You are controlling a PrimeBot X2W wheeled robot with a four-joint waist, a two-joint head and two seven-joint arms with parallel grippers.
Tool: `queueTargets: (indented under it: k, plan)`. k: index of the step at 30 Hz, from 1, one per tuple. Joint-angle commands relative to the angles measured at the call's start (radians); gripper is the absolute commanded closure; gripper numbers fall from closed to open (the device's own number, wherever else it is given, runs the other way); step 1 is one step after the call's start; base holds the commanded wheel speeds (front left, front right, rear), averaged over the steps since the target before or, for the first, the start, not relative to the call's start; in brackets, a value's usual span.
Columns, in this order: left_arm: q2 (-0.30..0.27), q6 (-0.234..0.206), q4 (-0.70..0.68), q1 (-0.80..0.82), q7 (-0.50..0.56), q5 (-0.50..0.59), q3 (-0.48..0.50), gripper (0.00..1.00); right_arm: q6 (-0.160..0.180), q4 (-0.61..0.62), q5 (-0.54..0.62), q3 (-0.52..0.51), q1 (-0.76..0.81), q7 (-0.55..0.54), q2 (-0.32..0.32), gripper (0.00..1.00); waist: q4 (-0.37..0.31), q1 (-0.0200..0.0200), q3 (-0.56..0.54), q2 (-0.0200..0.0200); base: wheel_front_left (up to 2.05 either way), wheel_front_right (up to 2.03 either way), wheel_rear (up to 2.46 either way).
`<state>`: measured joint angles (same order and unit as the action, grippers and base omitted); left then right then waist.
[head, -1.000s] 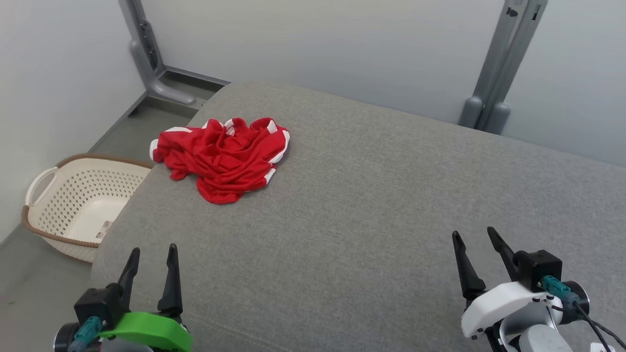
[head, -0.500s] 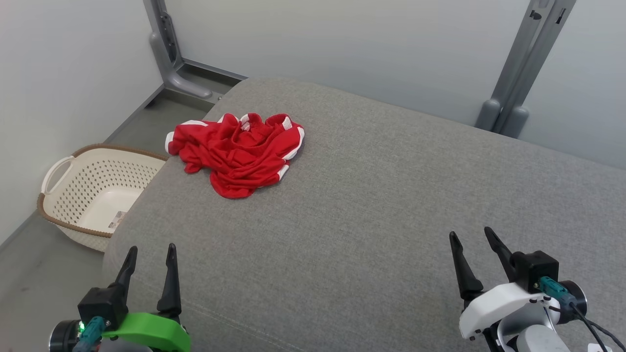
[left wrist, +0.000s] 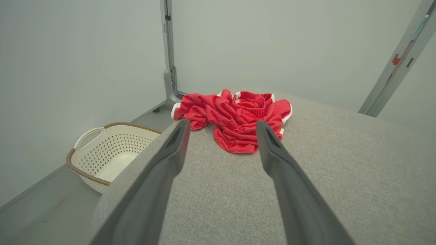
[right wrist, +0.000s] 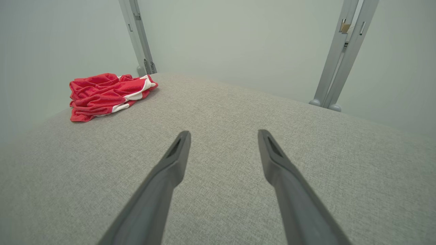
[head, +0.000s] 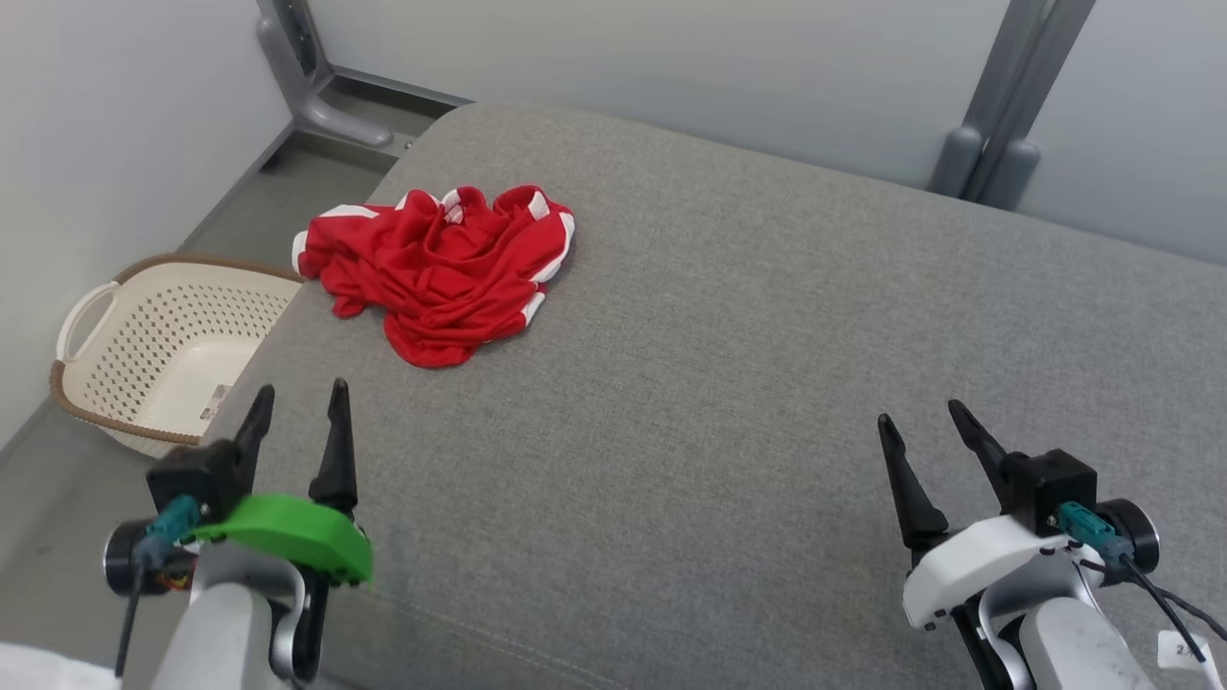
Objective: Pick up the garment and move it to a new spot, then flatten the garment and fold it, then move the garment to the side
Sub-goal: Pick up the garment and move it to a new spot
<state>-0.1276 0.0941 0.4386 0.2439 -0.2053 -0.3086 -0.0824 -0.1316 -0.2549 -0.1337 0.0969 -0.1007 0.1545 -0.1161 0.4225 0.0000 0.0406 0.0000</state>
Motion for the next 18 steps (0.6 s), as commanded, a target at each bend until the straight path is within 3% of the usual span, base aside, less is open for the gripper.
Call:
queueTargets:
  k: [1,10,18]
  plan:
    - [-0.008,0.005,0.027,0.055,0.014,-0.014,0.007,0.00,0.002,0.015,0.006,0.011,-0.023,-0.010,-0.012,0.00,-0.040,0.0000,0.060,0.0000,0.00,0.00,0.00]
    - [-0.036,-0.006,0.283,0.359,0.115,-0.081,0.053,0.00,0.002,0.114,0.014,0.080,-0.116,-0.072,-0.080,0.00,-0.140,0.0000,0.223,0.0000,0.00,0.00,0.00]
    - [-0.087,-0.021,0.483,0.518,0.156,-0.125,0.102,0.00,0.002,0.217,0.016,0.132,-0.180,-0.125,-0.122,0.00,-0.244,0.0000,0.346,0.0000,0.00,0.00,0.00]
